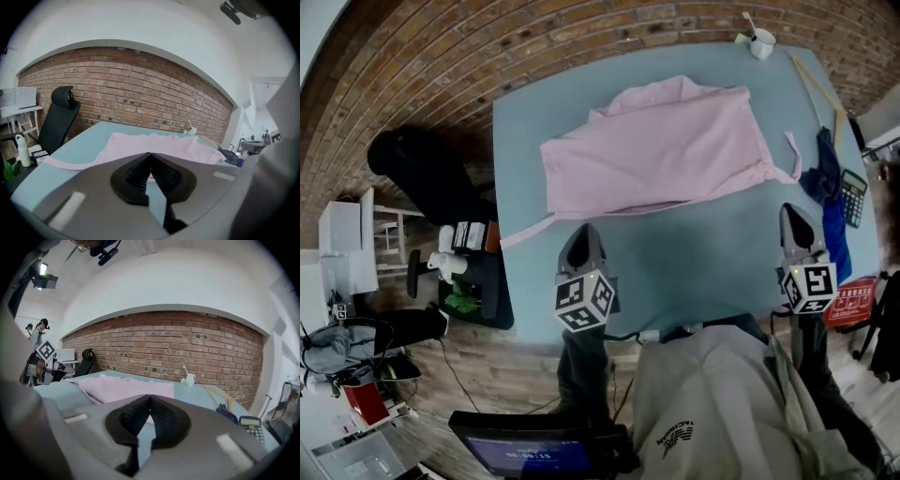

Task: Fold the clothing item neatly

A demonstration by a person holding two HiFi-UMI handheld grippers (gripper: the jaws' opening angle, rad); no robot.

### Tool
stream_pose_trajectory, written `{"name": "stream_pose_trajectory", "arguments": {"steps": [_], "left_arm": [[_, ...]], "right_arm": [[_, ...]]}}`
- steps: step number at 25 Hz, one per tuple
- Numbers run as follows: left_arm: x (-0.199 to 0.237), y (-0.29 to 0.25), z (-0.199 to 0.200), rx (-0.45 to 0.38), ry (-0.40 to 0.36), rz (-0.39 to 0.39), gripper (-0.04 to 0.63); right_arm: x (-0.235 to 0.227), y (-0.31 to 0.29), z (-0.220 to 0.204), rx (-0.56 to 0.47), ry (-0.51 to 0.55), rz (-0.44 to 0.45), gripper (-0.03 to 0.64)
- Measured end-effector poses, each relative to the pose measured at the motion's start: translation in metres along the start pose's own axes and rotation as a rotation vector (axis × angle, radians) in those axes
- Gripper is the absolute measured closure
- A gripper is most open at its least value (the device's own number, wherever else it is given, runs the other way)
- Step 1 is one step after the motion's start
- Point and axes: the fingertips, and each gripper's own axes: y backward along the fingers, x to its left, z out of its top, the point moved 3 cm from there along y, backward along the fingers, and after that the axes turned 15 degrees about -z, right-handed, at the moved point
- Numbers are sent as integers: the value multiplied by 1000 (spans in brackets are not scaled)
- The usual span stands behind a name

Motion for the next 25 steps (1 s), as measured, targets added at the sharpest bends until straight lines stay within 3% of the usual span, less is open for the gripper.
{"name": "stream_pose_trajectory", "arguments": {"steps": [9,14,19,25], "left_arm": [[-60,48,-66,55,46,-106,588],[-89,59,-91,104,26,-146,588],[-112,66,-95,88,21,-109,588],[-145,41,-95,63,27,-20,588]], "right_arm": [[49,62,-41,95,-64,99,615],[71,76,-59,139,-111,178,615],[81,82,-58,121,-105,279,615],[52,70,-61,126,-114,363,615]]}}
